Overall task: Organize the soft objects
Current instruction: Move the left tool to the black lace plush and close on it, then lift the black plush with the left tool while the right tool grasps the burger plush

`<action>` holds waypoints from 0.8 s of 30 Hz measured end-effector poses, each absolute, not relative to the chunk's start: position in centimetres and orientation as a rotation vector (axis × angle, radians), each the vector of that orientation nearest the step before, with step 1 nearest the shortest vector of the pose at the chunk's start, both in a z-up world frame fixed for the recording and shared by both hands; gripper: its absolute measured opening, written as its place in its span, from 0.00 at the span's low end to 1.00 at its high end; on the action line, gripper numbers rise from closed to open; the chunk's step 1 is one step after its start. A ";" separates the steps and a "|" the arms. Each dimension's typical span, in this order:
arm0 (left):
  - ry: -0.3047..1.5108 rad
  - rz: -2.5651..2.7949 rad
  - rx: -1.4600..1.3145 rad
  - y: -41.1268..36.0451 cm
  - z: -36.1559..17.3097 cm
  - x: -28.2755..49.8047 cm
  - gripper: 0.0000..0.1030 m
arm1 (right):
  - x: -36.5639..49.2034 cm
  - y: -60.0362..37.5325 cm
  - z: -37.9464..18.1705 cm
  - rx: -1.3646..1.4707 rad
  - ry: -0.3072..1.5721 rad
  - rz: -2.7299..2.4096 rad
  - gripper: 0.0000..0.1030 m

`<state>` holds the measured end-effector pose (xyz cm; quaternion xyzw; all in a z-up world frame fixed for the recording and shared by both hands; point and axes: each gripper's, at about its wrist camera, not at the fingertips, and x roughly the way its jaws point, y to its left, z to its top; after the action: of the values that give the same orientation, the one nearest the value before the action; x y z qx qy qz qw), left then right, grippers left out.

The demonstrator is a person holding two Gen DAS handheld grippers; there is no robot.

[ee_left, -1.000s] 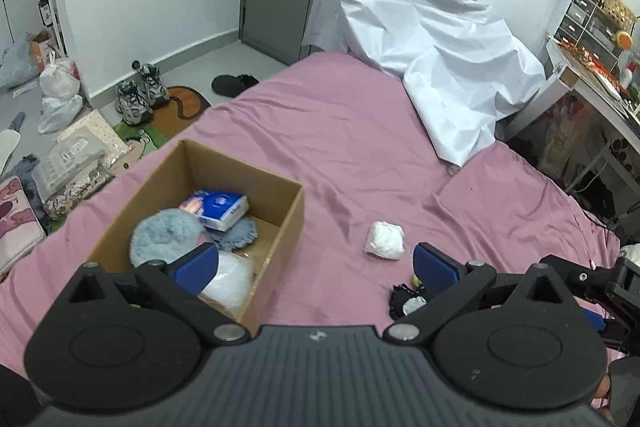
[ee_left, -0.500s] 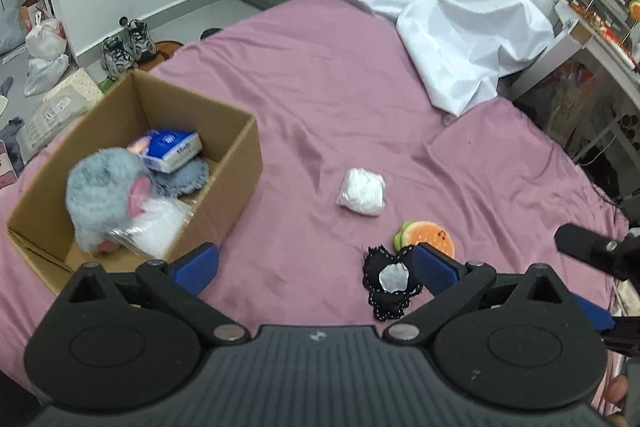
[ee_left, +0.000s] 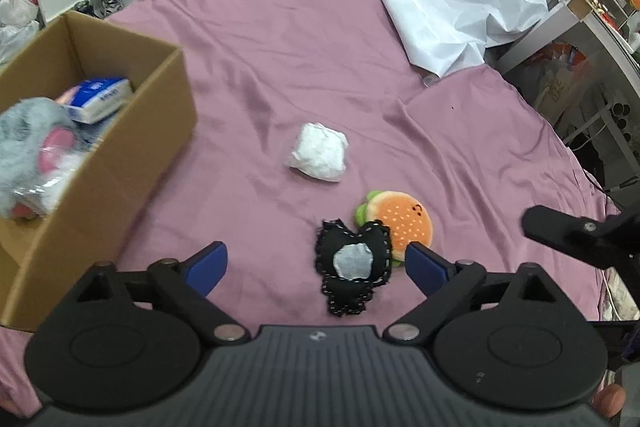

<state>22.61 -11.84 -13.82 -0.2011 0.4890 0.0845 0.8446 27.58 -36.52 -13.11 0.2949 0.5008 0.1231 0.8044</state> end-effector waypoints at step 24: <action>1.150 0.205 -0.545 -10.3 -18.3 26.1 0.39 | 31.1 -33.8 -17.9 0.708 1.187 0.251 0.63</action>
<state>26.10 -10.28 -18.32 -0.2541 0.5361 0.0954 0.7993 31.09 -33.83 -17.89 0.3257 0.5457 0.1154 0.7634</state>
